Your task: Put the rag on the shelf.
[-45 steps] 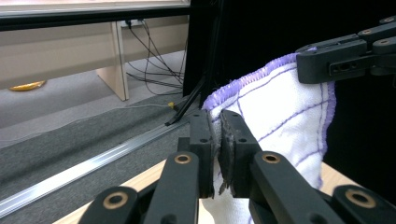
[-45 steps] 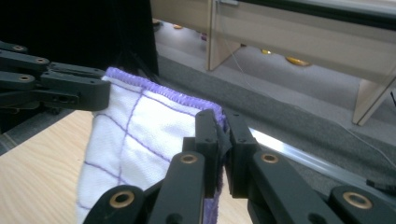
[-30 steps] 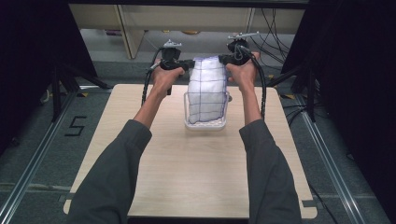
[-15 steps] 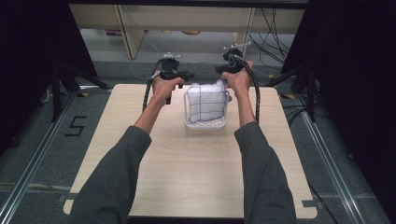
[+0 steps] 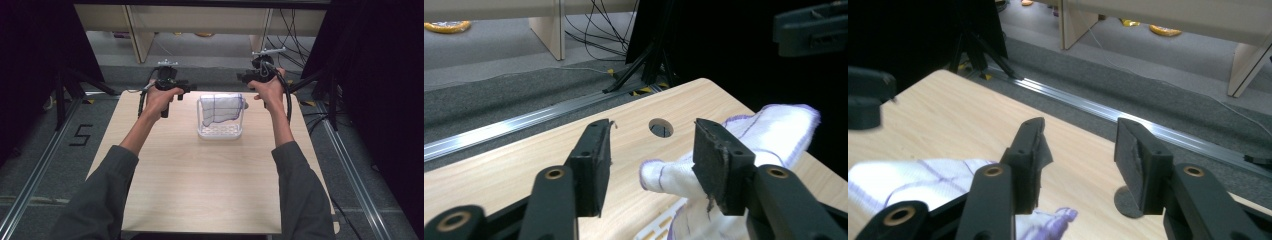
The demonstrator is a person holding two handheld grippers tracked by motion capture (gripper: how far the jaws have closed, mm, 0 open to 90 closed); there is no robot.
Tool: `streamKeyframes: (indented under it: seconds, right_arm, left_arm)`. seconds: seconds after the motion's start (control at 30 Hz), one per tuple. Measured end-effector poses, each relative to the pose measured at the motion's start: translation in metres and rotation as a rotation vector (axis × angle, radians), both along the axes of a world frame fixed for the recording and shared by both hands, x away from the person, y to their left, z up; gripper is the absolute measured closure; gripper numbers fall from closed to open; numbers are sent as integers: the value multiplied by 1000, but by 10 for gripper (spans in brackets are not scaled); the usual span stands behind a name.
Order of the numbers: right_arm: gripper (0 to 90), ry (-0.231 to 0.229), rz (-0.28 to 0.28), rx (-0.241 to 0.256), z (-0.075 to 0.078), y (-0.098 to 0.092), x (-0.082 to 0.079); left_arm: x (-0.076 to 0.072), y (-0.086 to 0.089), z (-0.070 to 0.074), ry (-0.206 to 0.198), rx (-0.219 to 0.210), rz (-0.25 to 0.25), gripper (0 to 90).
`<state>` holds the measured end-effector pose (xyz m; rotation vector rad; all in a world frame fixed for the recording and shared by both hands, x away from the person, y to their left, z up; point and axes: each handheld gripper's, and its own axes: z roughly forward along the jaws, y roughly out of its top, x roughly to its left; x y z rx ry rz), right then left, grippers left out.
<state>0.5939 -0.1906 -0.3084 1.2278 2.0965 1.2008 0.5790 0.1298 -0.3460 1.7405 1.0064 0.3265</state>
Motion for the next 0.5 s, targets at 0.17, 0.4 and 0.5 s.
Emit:
streamKeyframes:
  seconds: [0.17,0.4,0.5]
  right_arm:
    - [512,-15,44,17,3,-8,-24]
    - [491,-44,115,13,5,-16,-67]
    - [480,-45,132,16,0,-20,-82]
  left_arm:
    - [-23,15,2,-12,18,-30,422]
    - [-67,27,-8,-21,45,-83,361]
    - [-84,30,-13,-42,81,-95,349]
